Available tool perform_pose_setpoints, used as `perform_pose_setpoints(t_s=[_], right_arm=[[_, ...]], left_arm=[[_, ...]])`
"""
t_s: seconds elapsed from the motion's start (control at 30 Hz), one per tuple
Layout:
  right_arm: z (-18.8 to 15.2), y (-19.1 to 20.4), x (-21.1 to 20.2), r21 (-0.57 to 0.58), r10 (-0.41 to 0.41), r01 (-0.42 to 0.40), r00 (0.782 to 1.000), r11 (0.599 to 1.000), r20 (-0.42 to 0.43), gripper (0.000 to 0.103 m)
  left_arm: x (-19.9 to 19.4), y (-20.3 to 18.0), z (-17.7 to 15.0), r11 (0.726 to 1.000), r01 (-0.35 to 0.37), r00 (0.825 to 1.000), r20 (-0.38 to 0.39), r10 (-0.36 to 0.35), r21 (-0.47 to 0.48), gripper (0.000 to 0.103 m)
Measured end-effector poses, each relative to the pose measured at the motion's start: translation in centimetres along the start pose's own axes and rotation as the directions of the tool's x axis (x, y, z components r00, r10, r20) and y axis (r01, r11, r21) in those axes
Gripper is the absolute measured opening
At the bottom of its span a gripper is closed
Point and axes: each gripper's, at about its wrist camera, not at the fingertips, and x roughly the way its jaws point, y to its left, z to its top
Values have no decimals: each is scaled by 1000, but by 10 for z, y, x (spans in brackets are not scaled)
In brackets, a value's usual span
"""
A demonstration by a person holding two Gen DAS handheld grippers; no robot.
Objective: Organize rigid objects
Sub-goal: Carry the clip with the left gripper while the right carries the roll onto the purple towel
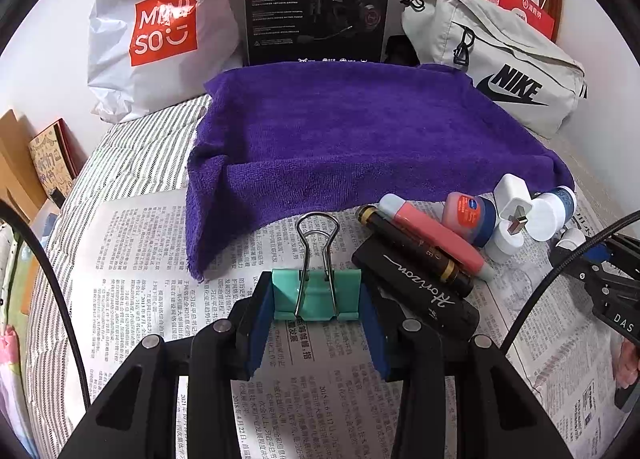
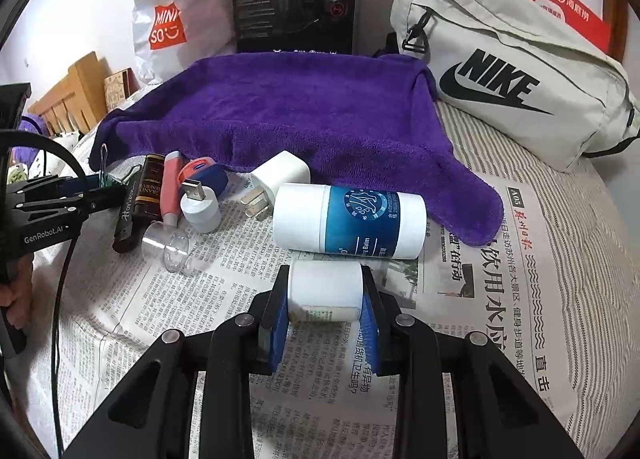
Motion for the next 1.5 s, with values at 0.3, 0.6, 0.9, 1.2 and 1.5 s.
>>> perform_pose_setpoints(t_s=[0.3,0.6,0.9,1.2,1.5], right_arm=[[1,-2,-1,-1,-1,1,999,1000,-38,31],[8,-3,-20,-19,17,-18,997,1000,-72,31],[47,-16,-40,1,56,-56,998,998,-21,31],[93,-28,-34,19,54,-54,999,998,-3,31],[140,-37,-25,48,63,-65,997,997,54,31]], left_arm=[[-1,3,1,1000,15,1000,-2,-15,-12,39],[-7,8,7,997,65,997,-43,-67,-52,39],[-37,12,27,997,46,999,-7,-47,-59,39],[-50,16,64,999,33,999,26,-32,-42,39],[-29,28,116,997,66,997,48,-64,-38,39]])
